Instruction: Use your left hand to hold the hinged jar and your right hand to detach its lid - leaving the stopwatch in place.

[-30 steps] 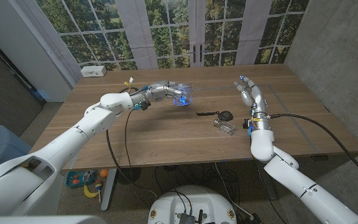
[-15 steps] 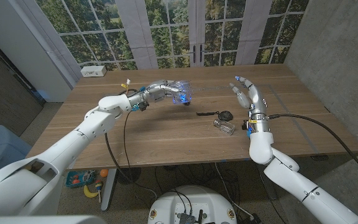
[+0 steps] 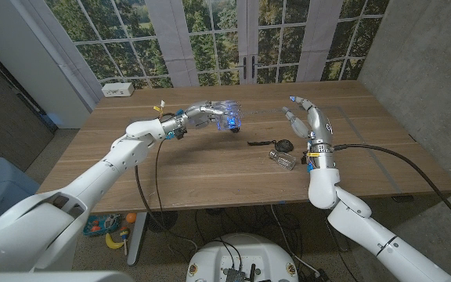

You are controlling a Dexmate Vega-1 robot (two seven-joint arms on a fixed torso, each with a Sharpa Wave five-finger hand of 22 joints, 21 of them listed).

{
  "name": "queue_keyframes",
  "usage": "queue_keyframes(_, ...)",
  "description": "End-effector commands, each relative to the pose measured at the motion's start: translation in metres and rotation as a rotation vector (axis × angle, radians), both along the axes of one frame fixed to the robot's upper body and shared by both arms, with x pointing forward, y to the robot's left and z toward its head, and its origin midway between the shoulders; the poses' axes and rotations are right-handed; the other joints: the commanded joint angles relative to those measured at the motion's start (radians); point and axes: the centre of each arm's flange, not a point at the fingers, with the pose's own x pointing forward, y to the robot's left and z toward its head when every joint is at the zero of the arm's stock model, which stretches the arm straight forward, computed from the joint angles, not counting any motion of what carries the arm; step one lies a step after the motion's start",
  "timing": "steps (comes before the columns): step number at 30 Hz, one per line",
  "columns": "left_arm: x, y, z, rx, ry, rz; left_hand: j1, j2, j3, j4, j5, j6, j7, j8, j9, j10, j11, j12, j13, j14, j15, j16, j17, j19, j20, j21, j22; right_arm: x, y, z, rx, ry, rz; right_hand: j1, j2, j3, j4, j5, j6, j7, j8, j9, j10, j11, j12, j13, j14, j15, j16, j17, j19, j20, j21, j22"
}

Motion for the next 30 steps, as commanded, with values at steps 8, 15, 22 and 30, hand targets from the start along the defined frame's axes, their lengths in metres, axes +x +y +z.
queue_keyframes(8,0.016,-0.012,-0.003,-0.047,0.036,-0.147,0.063,0.205,0.142,0.150,0.028,0.362,-0.289,0.100,0.125,0.345,-0.303,0.007,0.078,0.090,-0.253,-0.001,-0.002,-0.012,-0.006,0.004,0.001,-0.006,0.029,-0.003,-0.082,-0.093,-0.081,0.080,-0.040,-0.022,0.003,-0.019,0.073,-0.035,0.030,0.002,0.042,-0.036,0.019,0.023,0.023,-0.117,0.029,0.017,0.023,-0.011,0.007,0.004)
queue_keyframes(15,0.016,-0.019,0.000,-0.031,0.024,-0.187,0.061,0.204,0.141,0.152,0.036,0.363,-0.290,0.104,0.131,0.348,-0.303,0.006,0.083,0.085,-0.254,-0.001,-0.002,-0.015,-0.006,0.004,0.000,-0.008,0.037,-0.004,-0.106,-0.111,-0.079,0.101,-0.051,-0.031,0.006,-0.020,0.085,-0.048,0.033,0.002,0.049,-0.047,0.023,0.032,0.033,-0.131,0.041,0.026,0.028,-0.017,0.008,0.004)
queue_keyframes(22,0.017,-0.023,0.004,0.014,0.017,-0.236,0.060,0.203,0.140,0.153,0.042,0.362,-0.291,0.107,0.136,0.351,-0.303,0.006,0.088,0.078,-0.254,-0.001,-0.003,-0.022,-0.007,0.002,0.000,-0.011,0.043,-0.006,-0.129,-0.141,-0.081,0.121,-0.060,-0.039,0.008,-0.019,0.093,-0.061,0.035,0.002,0.058,-0.057,0.027,0.041,0.041,-0.139,0.054,0.036,0.028,-0.020,0.007,0.004)
queue_keyframes(30,0.017,-0.024,0.004,0.024,0.017,-0.261,0.059,0.203,0.139,0.154,0.050,0.362,-0.292,0.112,0.142,0.354,-0.303,0.005,0.094,0.072,-0.255,-0.001,-0.004,-0.030,-0.007,0.000,-0.001,-0.014,0.046,-0.006,-0.145,-0.165,-0.077,0.132,-0.064,-0.046,0.012,-0.019,0.100,-0.066,0.037,0.003,0.060,-0.062,0.029,0.049,0.044,-0.147,0.063,0.045,0.027,-0.024,0.007,0.005)
